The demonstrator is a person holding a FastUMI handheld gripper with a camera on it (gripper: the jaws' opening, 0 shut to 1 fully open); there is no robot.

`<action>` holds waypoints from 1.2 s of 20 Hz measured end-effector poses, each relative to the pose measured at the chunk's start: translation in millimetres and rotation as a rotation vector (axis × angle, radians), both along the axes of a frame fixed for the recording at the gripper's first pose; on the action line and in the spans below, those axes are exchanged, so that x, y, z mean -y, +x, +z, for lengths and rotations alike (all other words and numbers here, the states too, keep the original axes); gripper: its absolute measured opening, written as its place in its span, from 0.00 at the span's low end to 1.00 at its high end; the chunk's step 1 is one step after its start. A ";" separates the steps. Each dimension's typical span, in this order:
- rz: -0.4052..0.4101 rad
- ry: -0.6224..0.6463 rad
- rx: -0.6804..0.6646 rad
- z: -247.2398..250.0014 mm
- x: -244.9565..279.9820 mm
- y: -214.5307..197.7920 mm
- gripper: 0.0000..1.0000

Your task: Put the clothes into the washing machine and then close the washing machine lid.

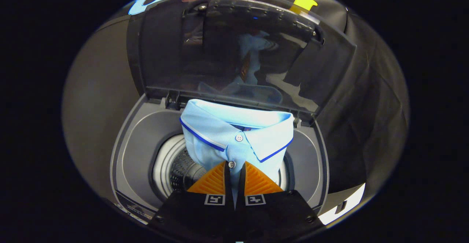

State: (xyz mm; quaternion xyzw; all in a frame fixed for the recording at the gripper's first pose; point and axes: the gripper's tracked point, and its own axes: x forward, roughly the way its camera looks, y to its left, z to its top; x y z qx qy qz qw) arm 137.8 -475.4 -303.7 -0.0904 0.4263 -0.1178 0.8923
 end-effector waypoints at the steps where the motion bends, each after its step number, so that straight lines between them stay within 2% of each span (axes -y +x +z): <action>1: -0.012 0.006 -0.017 -5.7 0.9 -2.6 0.05; 12: -0.069 0.063 -0.179 -65.0 1.2 -24.5 0.05; 16: -0.060 0.097 -0.209 -76.5 -2.1 -20.9 0.06; 18: -0.058 0.091 -0.232 -80.8 -0.4 -25.2 0.11; 23: -0.088 0.181 -0.220 -80.2 -5.5 -30.5 1.00; 24: -0.086 0.191 -0.212 -83.8 -5.3 -29.4 1.00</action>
